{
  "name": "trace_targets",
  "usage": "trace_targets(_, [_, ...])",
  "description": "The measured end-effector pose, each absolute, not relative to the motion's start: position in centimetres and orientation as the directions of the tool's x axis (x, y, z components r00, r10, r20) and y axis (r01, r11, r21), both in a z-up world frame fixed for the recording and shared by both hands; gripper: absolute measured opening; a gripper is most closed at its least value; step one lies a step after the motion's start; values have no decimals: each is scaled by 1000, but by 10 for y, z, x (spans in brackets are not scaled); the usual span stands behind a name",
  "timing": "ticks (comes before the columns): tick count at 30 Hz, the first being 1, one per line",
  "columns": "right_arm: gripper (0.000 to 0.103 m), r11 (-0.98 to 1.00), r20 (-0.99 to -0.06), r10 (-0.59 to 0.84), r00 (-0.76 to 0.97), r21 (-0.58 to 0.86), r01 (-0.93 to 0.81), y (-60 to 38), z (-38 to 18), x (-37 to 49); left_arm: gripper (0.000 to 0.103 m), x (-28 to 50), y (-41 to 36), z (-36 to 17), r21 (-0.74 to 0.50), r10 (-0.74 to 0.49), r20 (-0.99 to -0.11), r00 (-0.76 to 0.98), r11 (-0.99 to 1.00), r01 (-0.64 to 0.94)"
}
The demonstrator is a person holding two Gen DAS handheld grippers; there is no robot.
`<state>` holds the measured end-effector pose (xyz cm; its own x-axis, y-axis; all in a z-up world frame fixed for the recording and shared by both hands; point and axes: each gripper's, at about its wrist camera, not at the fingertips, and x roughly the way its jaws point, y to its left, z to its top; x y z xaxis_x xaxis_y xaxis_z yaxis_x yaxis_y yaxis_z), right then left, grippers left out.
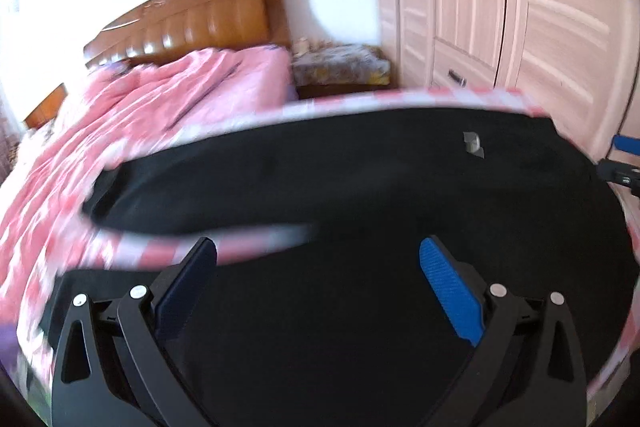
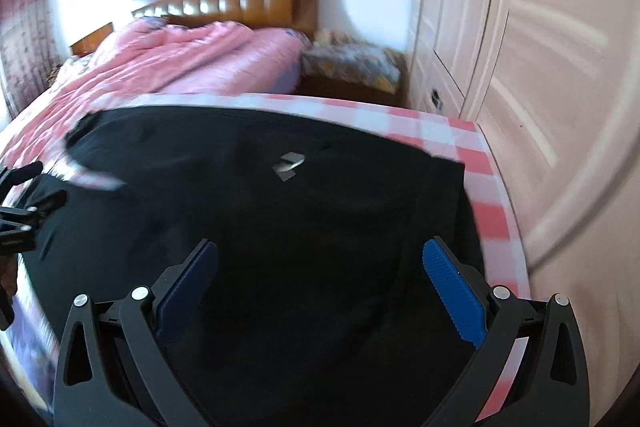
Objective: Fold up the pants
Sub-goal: 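Grasp the sweatpants waistband with both grippers and lift it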
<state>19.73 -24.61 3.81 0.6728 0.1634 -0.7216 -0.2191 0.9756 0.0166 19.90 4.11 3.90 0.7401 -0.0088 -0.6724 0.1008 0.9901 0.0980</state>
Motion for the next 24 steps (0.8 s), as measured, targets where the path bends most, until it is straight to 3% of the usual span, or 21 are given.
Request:
trace_targets(4, [99, 963, -774, 229, 590, 94, -251, -262, 20, 290, 101, 296, 44, 24, -60, -162, -800, 578, 980, 192])
trace_targets(7, [99, 949, -829, 216, 516, 54, -310, -258, 3, 346, 101, 348, 35, 10, -91, -231, -852, 470, 949, 301])
trace_targets(15, [99, 850, -902, 220, 371, -10, -527, -241, -35, 417, 101, 435, -6, -9, 4, -306, -876, 374, 770, 638])
trace_targets(24, [99, 767, -906, 348, 241, 128, -629, -251, -51, 438, 101, 483, -23, -20, -24, -388, -889, 244, 571, 821])
